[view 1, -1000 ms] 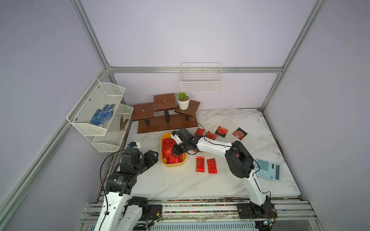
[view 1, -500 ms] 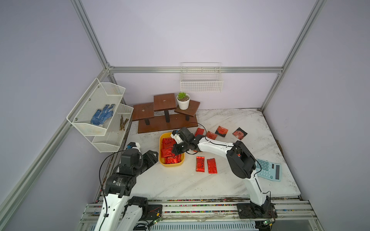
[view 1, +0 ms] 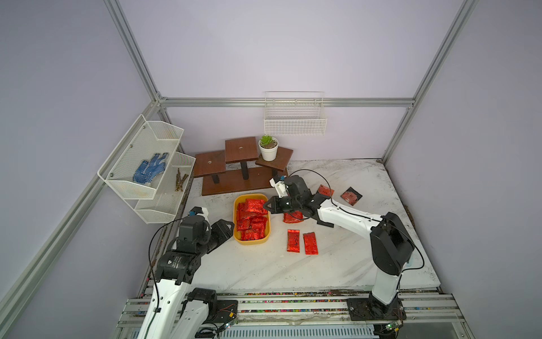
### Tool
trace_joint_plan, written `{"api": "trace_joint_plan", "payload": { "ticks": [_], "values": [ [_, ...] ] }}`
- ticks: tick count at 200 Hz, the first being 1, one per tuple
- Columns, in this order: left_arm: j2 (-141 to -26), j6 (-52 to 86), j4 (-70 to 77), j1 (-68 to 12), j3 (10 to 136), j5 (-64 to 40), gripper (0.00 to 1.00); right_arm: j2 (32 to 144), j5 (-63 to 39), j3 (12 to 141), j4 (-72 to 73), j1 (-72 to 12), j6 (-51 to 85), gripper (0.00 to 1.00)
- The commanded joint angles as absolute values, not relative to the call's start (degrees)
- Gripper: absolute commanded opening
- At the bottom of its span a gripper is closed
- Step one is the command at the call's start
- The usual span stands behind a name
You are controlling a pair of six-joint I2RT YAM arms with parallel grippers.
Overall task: Take the tea bags out of the storage box
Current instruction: Pick up the tea bag from the storage box, then place the tea bag at the center of the board.
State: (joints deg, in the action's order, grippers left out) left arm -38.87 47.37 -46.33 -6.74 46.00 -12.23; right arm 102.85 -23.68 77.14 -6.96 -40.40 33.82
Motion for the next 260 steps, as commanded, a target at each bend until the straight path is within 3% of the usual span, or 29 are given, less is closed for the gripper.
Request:
{"api": "trace_joint_plan", "payload": {
  "ticks": [1,91,137,169,260],
  "values": [
    [-39.76,48.57,-41.54,-6.91,44.94,-14.45,0.58,96.68,-20.71,69.6,-2.81,-37.82,39.48,0.0],
    [-48.43,52.19,-30.76,-20.39,42.16,-8.92,0.57,60.48,-1.9,28.63,5.44,-30.78,64.28,0.0],
    [-53.88,52.74,-26.72,-26.28,42.66,-7.14,0.57,46.77,6.07,17.93,2.16,-30.68,74.27,0.0],
    [-54.91,52.67,-25.85,-27.48,42.71,-6.5,0.57,44.62,7.81,14.04,1.46,-30.67,78.59,0.0],
    [-54.36,52.51,-24.96,-27.6,41.05,-5.97,0.58,51.81,6.05,9.39,5.8,-30.73,85.36,0.0]
  ]
}}
